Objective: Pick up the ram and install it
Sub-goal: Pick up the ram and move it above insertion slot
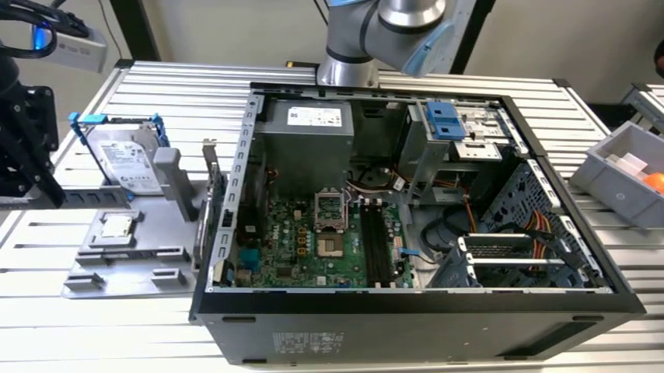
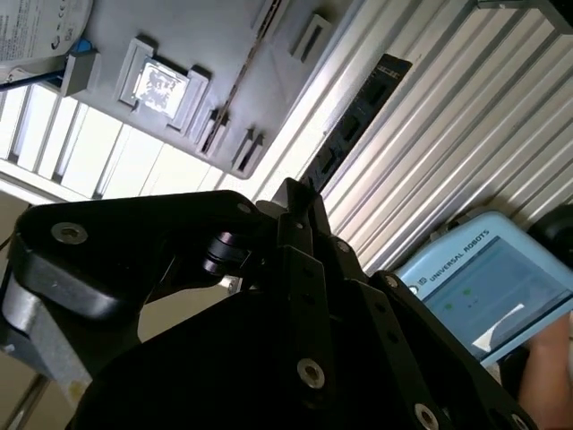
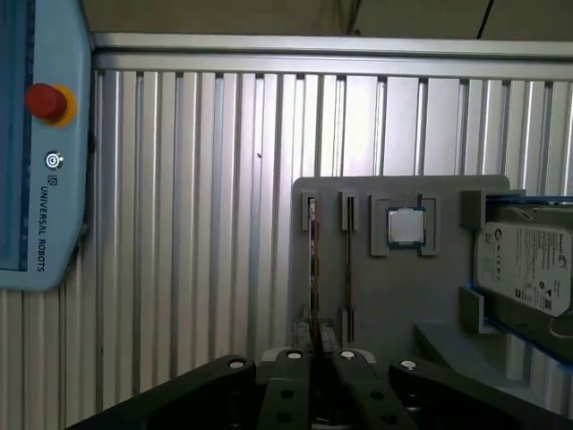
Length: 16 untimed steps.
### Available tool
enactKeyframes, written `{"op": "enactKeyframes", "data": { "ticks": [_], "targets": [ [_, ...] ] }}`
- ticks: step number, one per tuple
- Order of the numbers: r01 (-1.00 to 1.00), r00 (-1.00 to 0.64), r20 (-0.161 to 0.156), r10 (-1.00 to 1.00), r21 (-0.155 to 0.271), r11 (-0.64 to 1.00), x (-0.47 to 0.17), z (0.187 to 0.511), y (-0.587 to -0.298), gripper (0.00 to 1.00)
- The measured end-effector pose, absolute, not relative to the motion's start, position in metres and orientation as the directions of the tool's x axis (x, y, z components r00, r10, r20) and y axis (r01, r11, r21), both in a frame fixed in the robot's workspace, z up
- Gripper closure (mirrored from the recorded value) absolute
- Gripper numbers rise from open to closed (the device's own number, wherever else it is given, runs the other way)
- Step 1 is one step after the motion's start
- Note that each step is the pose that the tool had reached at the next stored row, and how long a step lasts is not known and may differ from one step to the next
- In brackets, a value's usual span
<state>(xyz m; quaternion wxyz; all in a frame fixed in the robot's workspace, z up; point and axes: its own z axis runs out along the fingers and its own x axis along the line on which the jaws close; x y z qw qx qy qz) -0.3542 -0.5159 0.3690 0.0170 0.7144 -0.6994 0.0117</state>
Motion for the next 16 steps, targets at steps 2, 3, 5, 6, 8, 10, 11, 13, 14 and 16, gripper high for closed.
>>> {"op": "enactKeyframes", "data": {
  "ticks": [2,3,5,6,8,10,11,13,14,16],
  "targets": [
    [-1.0,0.021,0.04,-0.999,0.008,-0.02,-0.354,0.372,-0.516,1.0],
    [-1.0,0.02,0.04,-0.999,0.008,-0.02,-0.354,0.373,-0.516,1.0],
    [-1.0,0.02,0.04,-0.999,0.008,-0.02,-0.354,0.376,-0.516,1.0],
    [-1.0,0.02,0.04,-0.999,0.008,-0.02,-0.354,0.377,-0.516,1.0],
    [-1.0,0.02,0.04,-0.999,0.008,-0.02,-0.354,0.379,-0.516,1.0],
    [-1.0,0.02,0.04,-0.999,0.008,-0.02,-0.354,0.382,-0.516,1.0],
    [-1.0,0.02,0.04,-0.999,0.008,-0.02,-0.354,0.383,-0.516,1.0],
    [-1.0,0.02,0.04,-0.999,0.008,-0.02,-0.354,0.384,-0.516,1.0],
    [-1.0,0.02,0.04,-0.999,0.008,-0.02,-0.354,0.386,-0.516,1.0],
    [-1.0,0.02,0.04,-0.999,0.008,-0.02,-0.354,0.388,-0.516,1.0]
  ]
}}
